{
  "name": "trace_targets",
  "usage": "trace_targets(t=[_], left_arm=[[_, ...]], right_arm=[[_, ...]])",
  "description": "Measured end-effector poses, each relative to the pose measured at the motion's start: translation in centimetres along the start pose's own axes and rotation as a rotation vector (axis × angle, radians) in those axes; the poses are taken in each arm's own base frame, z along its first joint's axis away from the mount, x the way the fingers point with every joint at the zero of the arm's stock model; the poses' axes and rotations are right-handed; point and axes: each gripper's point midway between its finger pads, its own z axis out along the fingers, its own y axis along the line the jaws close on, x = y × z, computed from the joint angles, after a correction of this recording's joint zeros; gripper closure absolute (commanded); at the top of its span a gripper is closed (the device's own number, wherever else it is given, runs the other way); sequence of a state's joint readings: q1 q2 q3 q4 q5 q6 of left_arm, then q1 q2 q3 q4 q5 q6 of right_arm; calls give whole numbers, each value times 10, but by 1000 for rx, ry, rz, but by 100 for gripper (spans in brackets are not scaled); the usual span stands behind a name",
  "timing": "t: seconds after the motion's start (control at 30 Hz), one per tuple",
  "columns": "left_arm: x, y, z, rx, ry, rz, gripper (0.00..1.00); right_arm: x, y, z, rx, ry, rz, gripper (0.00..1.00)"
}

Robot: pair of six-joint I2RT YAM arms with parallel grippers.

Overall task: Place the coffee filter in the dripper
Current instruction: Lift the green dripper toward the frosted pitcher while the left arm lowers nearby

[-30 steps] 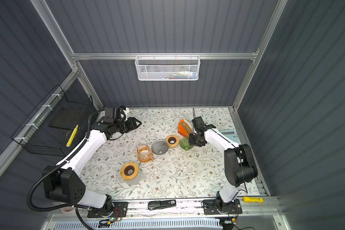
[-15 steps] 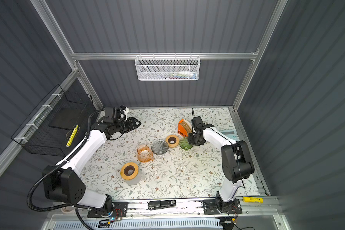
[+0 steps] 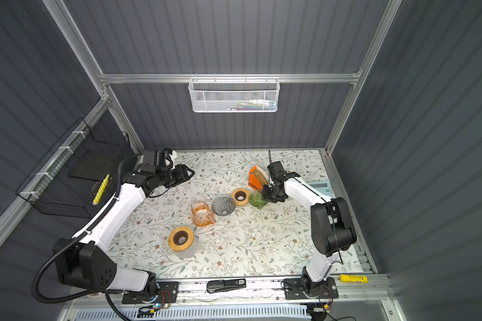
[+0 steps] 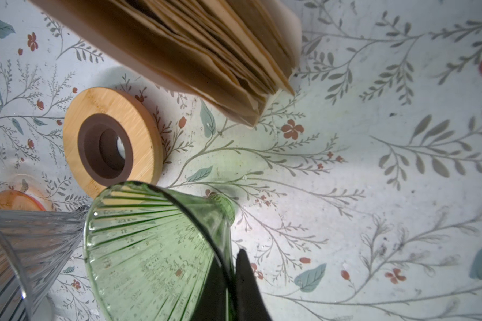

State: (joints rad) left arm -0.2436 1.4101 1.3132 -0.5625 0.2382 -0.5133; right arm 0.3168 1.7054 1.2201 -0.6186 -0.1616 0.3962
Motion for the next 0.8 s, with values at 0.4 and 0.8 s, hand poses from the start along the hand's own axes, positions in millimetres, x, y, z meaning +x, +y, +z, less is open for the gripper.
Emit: trace_targets(t=[0.4,0.8], left_arm=[[27,15,-59,-122,13,-17,50],[66,44,-120,-313,77,-55,53]], right_arm=[[7,59,-66,-89,-79,-168,100],[28,174,-137,-281,-132,-430,100]])
